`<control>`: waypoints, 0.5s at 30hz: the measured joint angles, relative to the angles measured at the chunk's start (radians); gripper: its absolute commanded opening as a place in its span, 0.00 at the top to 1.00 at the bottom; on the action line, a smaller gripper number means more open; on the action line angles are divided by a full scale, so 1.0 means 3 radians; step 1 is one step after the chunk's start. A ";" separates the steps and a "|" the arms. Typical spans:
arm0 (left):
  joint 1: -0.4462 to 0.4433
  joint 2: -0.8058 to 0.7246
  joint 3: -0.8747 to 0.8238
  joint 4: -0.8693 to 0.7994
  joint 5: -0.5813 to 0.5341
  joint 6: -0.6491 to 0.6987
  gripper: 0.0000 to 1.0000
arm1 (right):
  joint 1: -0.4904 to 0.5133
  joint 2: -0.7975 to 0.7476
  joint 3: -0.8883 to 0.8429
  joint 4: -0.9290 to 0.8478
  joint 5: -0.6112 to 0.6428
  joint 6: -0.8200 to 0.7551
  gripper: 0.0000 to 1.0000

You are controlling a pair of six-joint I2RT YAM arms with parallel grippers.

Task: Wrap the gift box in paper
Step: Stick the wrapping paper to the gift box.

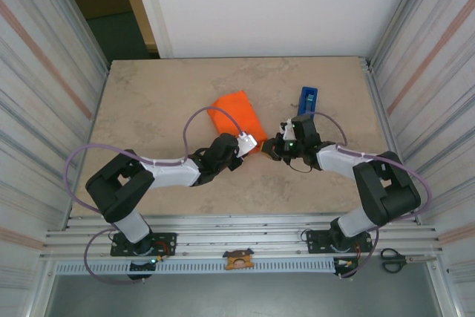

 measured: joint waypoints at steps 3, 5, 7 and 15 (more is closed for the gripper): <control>0.0000 0.0000 0.0004 -0.0003 -0.0001 0.0000 0.67 | 0.0108 0.0089 0.0014 0.0065 0.0013 0.0001 0.99; 0.0000 0.0000 0.0006 -0.0010 -0.0001 -0.0001 0.67 | 0.0173 0.0175 0.0041 0.0127 0.0011 0.0013 0.99; 0.0000 0.0000 0.0006 -0.0013 0.0000 -0.0001 0.67 | 0.0229 0.0261 0.0080 0.0181 0.0047 0.0017 0.99; 0.0000 0.0000 0.0013 -0.0024 -0.0003 -0.0009 0.67 | 0.0439 0.0483 0.0150 0.0483 0.0622 0.0013 0.99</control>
